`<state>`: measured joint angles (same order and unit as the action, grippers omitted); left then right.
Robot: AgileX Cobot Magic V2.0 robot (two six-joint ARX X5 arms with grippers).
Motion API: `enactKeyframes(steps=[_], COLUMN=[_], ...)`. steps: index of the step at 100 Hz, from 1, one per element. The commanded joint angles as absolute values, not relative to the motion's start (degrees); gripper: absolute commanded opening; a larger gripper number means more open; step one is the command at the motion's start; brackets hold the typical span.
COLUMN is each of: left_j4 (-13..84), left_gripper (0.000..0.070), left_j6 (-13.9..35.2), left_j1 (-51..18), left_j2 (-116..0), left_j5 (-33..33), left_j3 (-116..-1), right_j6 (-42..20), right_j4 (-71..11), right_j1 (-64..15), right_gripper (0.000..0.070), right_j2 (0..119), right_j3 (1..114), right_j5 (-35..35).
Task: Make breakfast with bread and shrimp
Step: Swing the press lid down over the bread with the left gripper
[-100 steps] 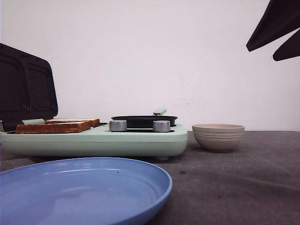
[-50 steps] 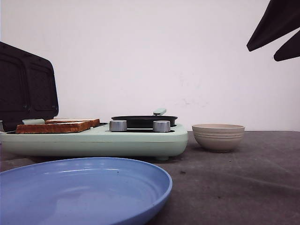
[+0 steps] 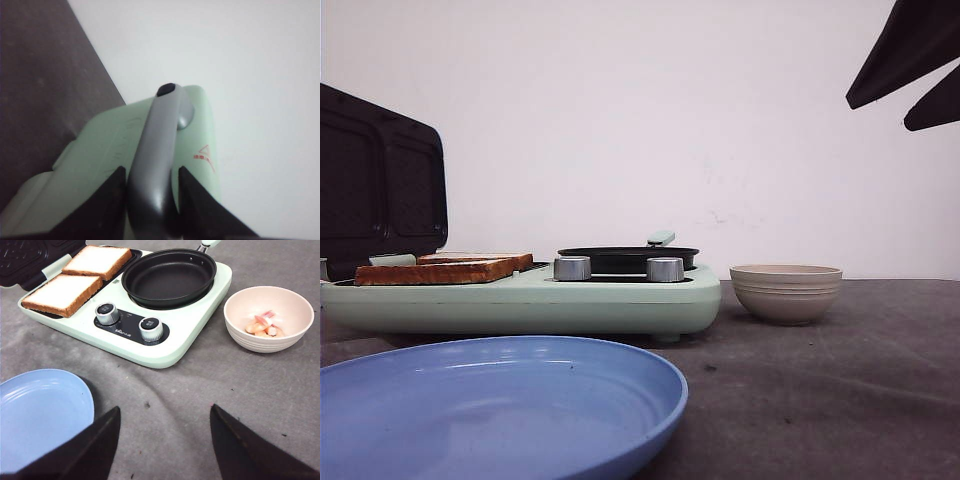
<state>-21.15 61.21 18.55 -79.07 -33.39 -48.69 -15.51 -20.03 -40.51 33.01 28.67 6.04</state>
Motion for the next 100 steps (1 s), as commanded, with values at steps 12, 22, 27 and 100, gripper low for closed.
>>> enactKeyframes(steps=[12,22,27,100], left_j4=[-16.2,-14.6,-13.7,-5.7], left_gripper=[0.0011,0.001,0.0011,0.001], left_j6=[52.2,49.8,48.6,35.0], left_j1=[14.7,12.6,11.4,-6.9], left_j2=[-80.9,-80.9,-80.9,-85.5], left_j5=[-33.1,-31.9,-31.2,-11.8], left_j3=[-48.5,-48.5,-48.5,-48.5], right_j6=[-16.4,-16.8,-17.3,-17.6], right_j4=[-19.7,-19.7,-19.7,-21.1], right_j1=[-41.0,-41.0,-41.0,-41.1], right_gripper=[0.0347,0.0347,0.0347,0.0347], right_j2=[33.2,33.2,33.2,33.2], right_j3=[28.8,28.8,28.8,28.8], right_j5=[6.1,6.1,6.1,6.0])
